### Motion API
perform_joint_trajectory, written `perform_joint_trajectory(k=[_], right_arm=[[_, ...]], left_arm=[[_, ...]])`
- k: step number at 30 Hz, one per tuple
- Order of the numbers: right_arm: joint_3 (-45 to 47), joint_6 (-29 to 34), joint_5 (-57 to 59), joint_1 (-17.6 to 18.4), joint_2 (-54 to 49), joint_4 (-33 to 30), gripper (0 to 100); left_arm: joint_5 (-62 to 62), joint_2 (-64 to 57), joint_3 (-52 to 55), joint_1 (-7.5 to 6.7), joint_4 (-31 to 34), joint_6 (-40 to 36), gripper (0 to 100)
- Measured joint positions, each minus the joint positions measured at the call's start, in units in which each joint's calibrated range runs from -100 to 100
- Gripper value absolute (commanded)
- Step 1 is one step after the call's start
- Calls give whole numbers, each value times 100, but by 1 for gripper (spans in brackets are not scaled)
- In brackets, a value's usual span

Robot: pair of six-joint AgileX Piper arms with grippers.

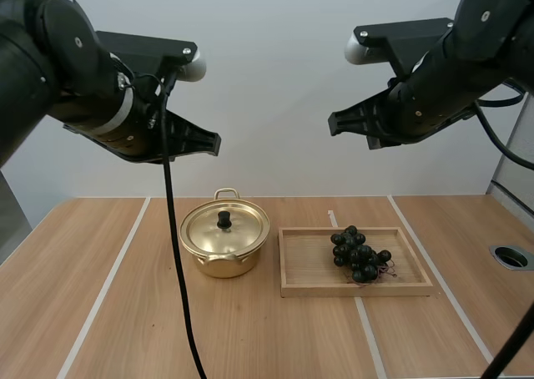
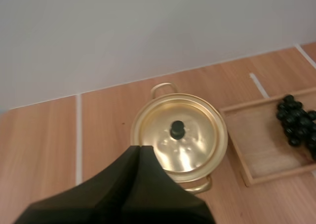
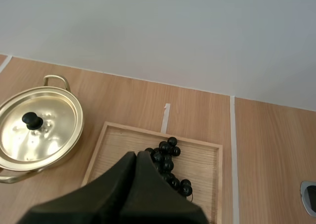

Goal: Open the pot, put the grape inside, and close it

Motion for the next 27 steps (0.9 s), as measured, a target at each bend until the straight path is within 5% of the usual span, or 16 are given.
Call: perform_joint_trajectory(k=[8,22,25,27], right_arm=[[0,-438,-259,0,245,-59,0],[0,-465,-729,0,249,-96,0],[0,-465,-747,0,249,-96,1],[0,-465,-747,0,249,-96,30]], left_arm=[[-137,780,-26,0,-503,1678,0],[-2655,910,-43,0,-458,2065,2],[-2734,910,-49,0,-447,2151,25],[-2638,910,-49,0,-446,2252,57]])
